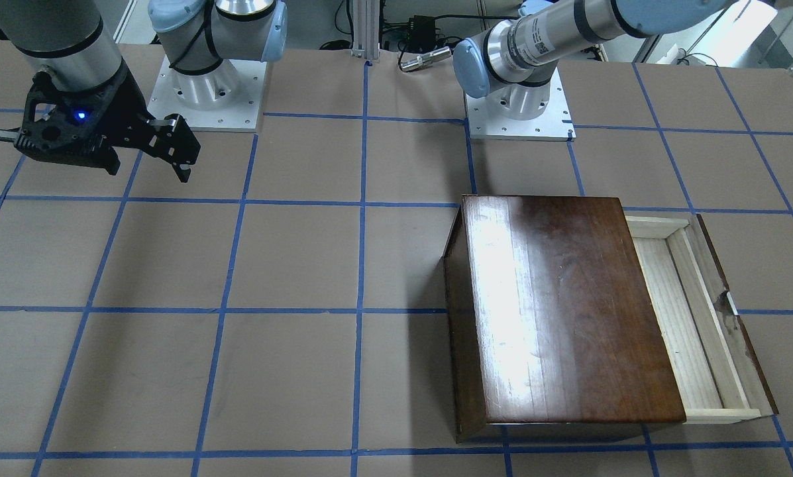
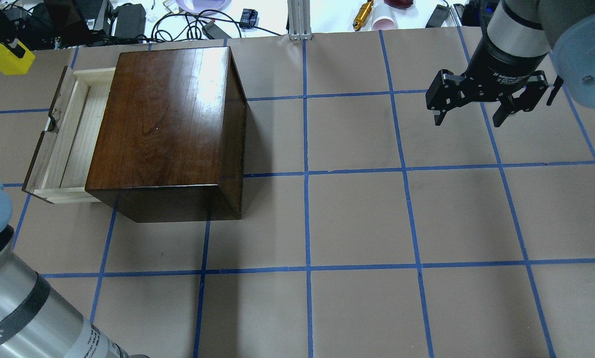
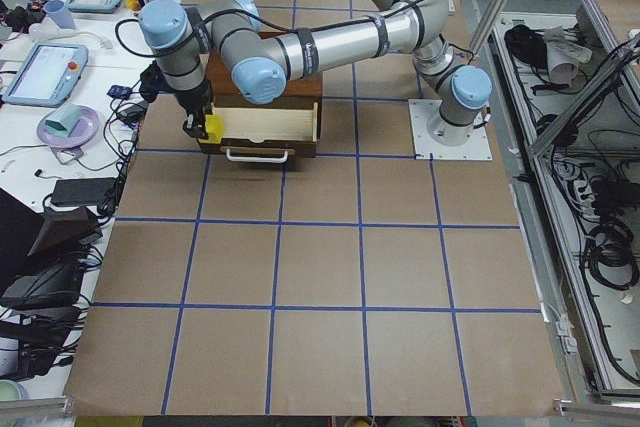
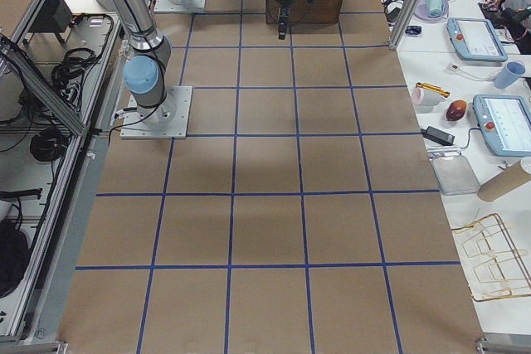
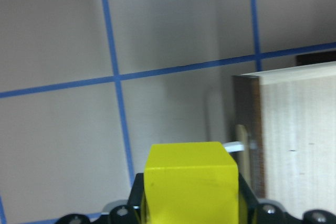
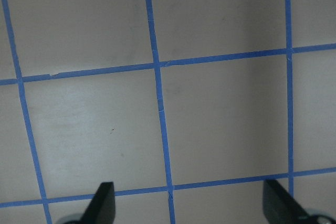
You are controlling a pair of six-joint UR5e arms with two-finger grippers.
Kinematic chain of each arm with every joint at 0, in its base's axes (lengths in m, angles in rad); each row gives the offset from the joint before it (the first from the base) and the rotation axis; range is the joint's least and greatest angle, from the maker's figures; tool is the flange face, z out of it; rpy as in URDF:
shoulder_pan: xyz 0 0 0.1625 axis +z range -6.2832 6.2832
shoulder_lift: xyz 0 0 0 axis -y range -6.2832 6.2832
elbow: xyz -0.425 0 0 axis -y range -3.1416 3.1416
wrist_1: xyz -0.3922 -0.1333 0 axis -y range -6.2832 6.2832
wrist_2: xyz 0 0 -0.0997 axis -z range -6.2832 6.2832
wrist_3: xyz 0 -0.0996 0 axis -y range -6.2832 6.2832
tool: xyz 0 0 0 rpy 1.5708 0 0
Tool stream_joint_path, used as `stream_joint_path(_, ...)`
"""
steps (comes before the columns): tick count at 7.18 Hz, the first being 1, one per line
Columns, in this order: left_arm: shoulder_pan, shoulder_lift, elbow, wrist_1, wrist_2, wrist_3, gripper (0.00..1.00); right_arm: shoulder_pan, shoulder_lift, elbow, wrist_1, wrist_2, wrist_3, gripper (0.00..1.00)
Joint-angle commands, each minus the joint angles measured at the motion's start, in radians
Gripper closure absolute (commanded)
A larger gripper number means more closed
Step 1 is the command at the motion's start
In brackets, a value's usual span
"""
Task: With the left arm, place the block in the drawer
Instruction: 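Carry the cube over the open drawer and release it inside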
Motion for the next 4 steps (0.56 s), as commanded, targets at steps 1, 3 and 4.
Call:
stream_joint_path(1,-0.069,0.044,-0.115,0.002,-0.002,-0.151,1.00,0.000,0.000,0.000,0.000,0.000,0.000,0.00)
stream_joint_path(3,-0.074,0.055,-0.212,0.037,-0.002,-0.154,1.00,0.000,0.000,0.000,0.000,0.000,0.000,0.00)
stream_joint_path(4,-0.074,0.055,-0.252,0.048,-0.001,-0.138,1.00,0.000,0.000,0.001,0.000,-0.001,0.000,0.00)
